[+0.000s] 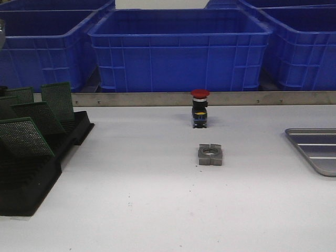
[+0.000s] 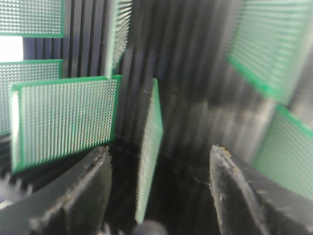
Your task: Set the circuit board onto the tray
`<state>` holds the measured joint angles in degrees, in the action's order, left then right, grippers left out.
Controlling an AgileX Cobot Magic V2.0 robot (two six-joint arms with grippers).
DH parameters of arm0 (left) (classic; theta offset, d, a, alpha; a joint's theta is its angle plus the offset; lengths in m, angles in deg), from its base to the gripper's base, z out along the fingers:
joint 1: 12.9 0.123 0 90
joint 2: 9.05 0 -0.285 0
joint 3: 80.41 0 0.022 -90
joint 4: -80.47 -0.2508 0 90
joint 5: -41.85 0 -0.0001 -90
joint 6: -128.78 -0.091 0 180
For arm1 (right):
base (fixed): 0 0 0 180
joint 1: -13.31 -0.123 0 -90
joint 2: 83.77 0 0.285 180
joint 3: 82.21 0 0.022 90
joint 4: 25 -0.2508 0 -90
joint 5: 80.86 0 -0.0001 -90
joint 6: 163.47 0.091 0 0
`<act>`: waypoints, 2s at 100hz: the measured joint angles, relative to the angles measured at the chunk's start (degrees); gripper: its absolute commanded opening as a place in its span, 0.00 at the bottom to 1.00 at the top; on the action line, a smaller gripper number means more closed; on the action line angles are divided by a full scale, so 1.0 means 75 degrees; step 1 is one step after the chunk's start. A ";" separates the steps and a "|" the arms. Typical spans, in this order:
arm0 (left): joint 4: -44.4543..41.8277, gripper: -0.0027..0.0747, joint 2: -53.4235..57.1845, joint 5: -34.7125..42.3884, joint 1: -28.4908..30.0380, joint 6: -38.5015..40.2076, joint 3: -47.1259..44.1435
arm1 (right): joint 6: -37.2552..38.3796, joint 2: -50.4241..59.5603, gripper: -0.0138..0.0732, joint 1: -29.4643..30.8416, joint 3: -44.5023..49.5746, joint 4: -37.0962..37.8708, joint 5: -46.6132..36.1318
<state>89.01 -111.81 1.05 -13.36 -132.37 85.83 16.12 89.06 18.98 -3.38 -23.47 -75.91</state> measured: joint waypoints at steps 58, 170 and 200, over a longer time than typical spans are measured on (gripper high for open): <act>-0.0258 0.01 -0.0483 -0.0487 0.0000 -0.0035 0.0730 | 0.0000 0.0000 0.09 0.0000 0.0000 -0.0013 0.0000; 0.2979 0.01 0.0829 -0.3666 -0.1876 -0.0035 0.2503 | 0.0000 0.0000 0.09 0.0000 0.0000 -0.0013 0.0000; 0.3881 0.01 -0.0243 -0.3217 -0.3289 -0.0035 0.2470 | 0.0000 0.0000 0.09 0.0000 0.0000 -0.0013 0.0000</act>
<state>118.11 -113.63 -23.08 -38.02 -132.63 104.36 16.12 89.06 18.98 -3.38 -23.57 -75.91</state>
